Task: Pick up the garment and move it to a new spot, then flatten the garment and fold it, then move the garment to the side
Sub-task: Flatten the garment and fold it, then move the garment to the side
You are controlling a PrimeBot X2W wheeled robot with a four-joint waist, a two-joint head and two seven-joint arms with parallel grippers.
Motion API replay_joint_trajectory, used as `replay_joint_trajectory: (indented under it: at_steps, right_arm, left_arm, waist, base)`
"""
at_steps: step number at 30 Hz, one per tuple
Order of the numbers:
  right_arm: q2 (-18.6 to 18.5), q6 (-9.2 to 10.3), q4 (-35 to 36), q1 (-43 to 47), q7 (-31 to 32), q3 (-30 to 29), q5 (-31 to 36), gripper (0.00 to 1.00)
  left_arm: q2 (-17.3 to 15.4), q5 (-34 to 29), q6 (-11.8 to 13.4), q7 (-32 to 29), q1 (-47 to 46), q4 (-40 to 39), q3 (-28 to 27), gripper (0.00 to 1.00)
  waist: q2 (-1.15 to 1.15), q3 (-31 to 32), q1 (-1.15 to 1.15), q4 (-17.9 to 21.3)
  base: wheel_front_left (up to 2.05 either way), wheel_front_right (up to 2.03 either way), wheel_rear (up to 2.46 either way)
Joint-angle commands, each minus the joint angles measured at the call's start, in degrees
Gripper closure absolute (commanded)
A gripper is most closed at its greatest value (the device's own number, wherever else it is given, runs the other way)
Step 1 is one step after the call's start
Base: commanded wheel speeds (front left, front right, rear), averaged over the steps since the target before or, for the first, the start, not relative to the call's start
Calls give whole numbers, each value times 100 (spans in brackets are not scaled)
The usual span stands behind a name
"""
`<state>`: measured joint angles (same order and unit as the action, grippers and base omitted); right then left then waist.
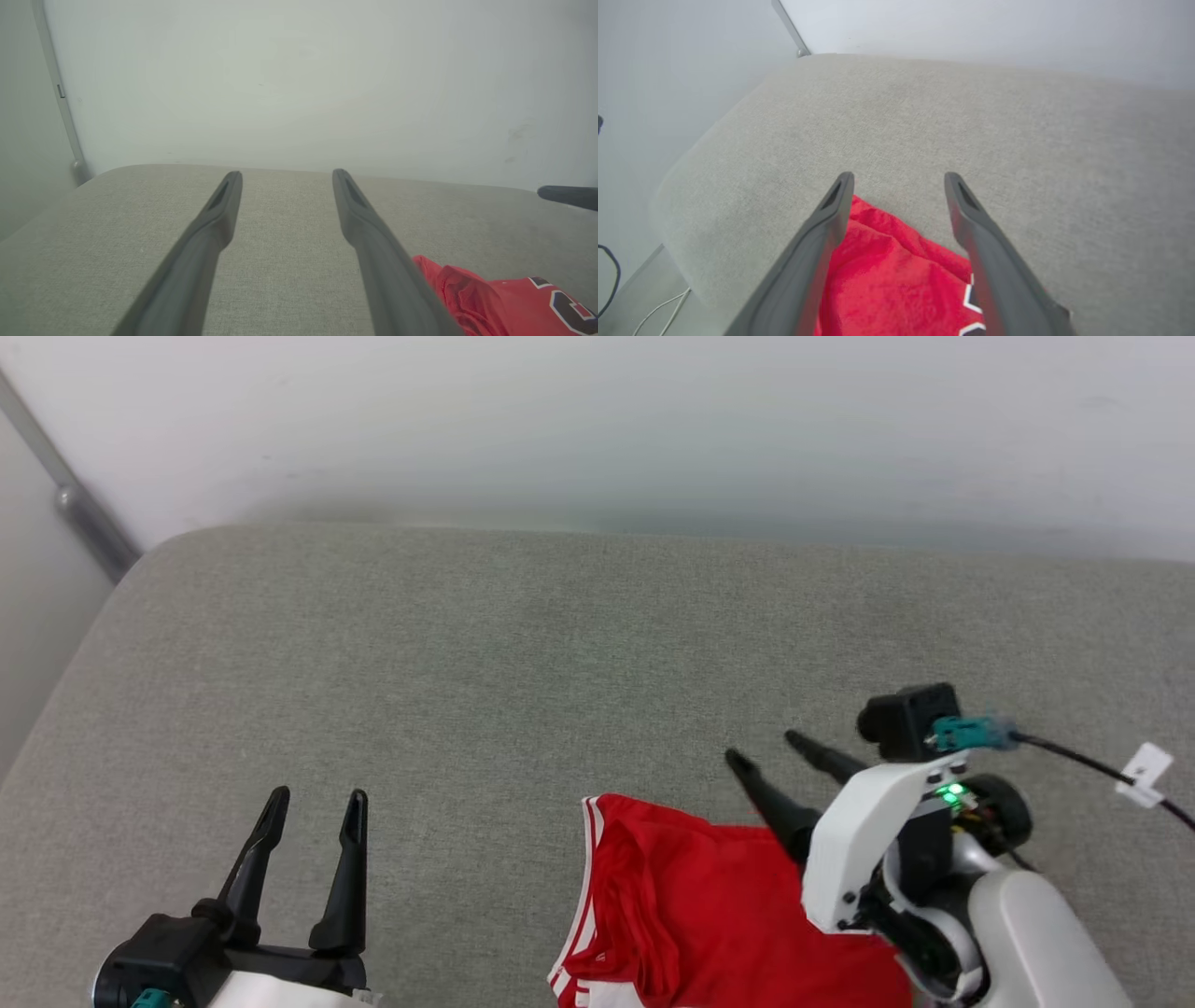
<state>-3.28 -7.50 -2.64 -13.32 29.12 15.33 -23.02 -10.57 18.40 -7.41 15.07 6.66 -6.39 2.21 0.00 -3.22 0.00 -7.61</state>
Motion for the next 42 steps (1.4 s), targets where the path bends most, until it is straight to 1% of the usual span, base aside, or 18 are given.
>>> replay_joint_trajectory:
  at_steps: [1,4,8,10,12,15,18,24,31,42]
  right_arm:
    - [-129,2,130,-91,-51,-142,202,0]
    - [-503,2,413,-188,-294,-373,710,0]
    - [-972,2,604,-81,-846,-731,1253,0]
    - [-1106,2,658,63,-1200,-926,1481,0]
    - [-1147,2,696,257,-1563,-1160,1640,0]
    - [-1027,3,783,507,-2116,-1526,1740,0]
    - [-764,3,886,779,-2602,-1795,1666,0]
    - [-467,3,1079,1127,-3274,-1907,1815,0]
    - [-214,3,1005,1352,-3527,-1939,1889,0]
    - [-127,3,922,1311,-3534,-1894,1879,0]
  left_arm:
    - [-19,-10,-7,12,-26,-24,-1,0]
    - [-11,-15,-7,12,-83,-32,3,0]
    - [3,-18,-7,13,-103,-38,1,0]
    - [13,-22,-7,12,-100,-43,2,0]
    - [20,-23,-7,13,-107,-52,2,0]
    - [35,-14,-7,12,-110,-63,2,0]
    - [29,5,-7,12,-107,-44,23,0]
    - [18,10,-7,13,-80,4,68,0]
    - [39,31,-7,13,-74,37,105,0]
    - [42,15,-7,12,-41,22,98,0]
  waist:
    - [0,-28,0,83]
    - [0,-57,0,173]
    - [0,-79,0,268]
    - [0,-87,0,299]
    - [0,-96,0,319]
    - [0,-124,0,347]
    - [0,-159,0,369]
    - [0,-180,0,402]
    - [0,-153,0,377]
    - [0,-129,0,391]
  base:
    - [0,0,0]
    - [0,0,0]
    - [0,0,0]
    - [0,0,0]
    - [0,0,0]
    - [0,0,0]
    - [0,0,0]
    - [0,0,0]
    - [0,0,0]
    - [0,0,0]
